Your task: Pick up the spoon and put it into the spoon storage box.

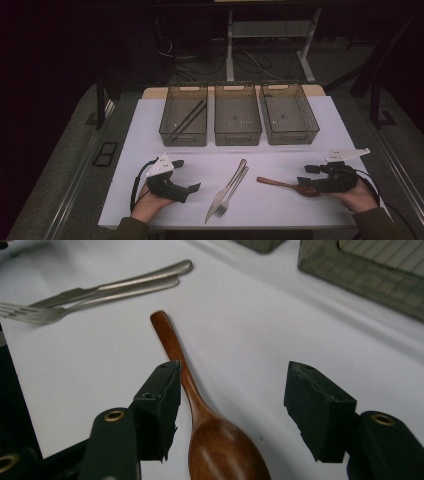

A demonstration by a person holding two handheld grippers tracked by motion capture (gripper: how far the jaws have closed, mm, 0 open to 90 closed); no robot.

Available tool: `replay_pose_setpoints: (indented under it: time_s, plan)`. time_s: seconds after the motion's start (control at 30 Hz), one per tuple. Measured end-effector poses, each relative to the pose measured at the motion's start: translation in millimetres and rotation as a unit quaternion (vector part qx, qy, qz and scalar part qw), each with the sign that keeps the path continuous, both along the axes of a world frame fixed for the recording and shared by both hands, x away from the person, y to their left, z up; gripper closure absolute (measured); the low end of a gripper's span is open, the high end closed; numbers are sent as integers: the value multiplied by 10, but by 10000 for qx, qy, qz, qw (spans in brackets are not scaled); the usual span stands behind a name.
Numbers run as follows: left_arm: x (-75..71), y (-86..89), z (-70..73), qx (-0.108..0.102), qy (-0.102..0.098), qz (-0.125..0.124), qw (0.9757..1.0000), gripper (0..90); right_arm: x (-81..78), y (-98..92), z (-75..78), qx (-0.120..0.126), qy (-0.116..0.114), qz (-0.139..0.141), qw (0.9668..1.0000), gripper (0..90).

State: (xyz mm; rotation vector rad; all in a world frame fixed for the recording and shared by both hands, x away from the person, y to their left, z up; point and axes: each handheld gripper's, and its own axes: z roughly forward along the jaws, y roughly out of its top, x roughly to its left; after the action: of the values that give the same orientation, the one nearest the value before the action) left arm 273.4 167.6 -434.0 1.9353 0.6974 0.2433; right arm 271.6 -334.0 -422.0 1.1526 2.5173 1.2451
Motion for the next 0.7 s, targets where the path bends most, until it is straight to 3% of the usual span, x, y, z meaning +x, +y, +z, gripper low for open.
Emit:
replay_pose_setpoints:
  time_s: [0.3, 0.53, 0.7]
  plan:
    - [-2, -8, -6, 17, 26, -13, 10000, 0, -82, -116, -127, -246, 248, -49, 9994, 426]
    - [2, -9, -11, 24, 42, -12, 10000, 0, -123, -137, -187, -377, 342, 62, 9987, 462]
    - [1, -9, -13, 29, 65, -4, 10000, 0, -118, -106, -226, -598, 341, 180, 9975, 482]
